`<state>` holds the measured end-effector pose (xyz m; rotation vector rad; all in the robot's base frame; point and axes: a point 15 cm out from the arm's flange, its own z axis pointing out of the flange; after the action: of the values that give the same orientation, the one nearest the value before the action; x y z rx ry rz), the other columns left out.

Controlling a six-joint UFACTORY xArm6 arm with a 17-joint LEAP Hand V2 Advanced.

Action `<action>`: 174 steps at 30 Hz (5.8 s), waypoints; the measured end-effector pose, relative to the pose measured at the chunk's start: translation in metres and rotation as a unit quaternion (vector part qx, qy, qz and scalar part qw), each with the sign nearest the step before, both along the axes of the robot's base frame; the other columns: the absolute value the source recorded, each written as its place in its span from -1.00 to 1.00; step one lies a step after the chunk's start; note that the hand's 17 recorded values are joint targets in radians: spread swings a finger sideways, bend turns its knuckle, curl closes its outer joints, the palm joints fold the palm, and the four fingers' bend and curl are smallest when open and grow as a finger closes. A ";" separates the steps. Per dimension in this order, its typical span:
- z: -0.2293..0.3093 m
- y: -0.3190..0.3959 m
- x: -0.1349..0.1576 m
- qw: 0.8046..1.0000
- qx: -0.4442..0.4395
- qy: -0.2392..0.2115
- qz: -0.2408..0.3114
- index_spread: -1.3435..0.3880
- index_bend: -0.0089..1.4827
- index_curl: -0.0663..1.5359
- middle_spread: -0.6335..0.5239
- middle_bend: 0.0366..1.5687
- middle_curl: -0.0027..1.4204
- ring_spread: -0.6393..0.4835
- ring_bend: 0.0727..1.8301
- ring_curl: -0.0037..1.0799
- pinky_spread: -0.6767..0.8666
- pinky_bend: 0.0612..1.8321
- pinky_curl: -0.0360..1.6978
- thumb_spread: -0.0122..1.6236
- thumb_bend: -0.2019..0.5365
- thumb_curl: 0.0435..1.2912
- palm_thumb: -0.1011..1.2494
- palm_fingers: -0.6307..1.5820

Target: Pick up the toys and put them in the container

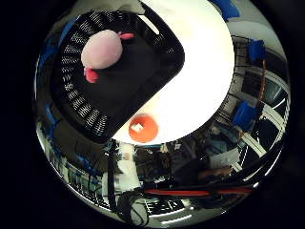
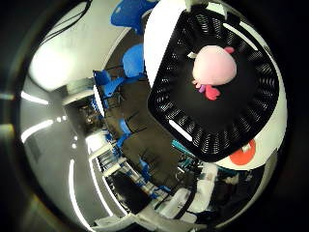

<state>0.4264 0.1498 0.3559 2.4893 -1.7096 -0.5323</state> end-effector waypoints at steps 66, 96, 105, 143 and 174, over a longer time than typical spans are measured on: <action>-0.107 -0.205 -0.163 0.984 -0.066 0.106 -0.131 0.50 -0.77 -0.56 0.54 -0.70 -0.53 0.74 -0.53 -0.63 0.56 -0.21 -0.73 0.18 -0.53 -0.62 -0.76 -0.26; -0.139 -0.173 -0.148 0.984 -0.130 0.073 -0.099 0.50 -0.78 -0.57 0.54 -0.71 -0.53 0.73 -0.56 -0.61 0.56 -0.22 -0.73 0.18 -0.53 -0.61 -0.69 -0.28; -0.148 -0.171 -0.170 0.983 -0.143 0.085 -0.080 0.50 -0.78 -0.57 0.54 -0.70 -0.53 0.73 -0.56 -0.61 0.57 -0.21 -0.73 0.20 -0.51 -0.60 -0.55 -0.28; -0.198 -0.186 -0.217 0.964 -0.230 0.128 -0.029 0.42 -0.75 -0.54 0.22 -0.63 -0.49 0.56 -0.57 -0.59 0.50 -0.24 -0.75 0.23 -0.50 -0.55 0.13 -0.26; -0.152 -0.203 -0.198 0.969 -0.239 0.041 -0.053 -0.12 0.10 0.52 -0.94 0.37 0.96 -0.42 0.82 0.63 -0.41 0.87 0.04 0.47 -0.25 -0.32 0.99 -0.14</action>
<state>0.2282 -0.0535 0.2038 2.0224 -1.7015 -0.1913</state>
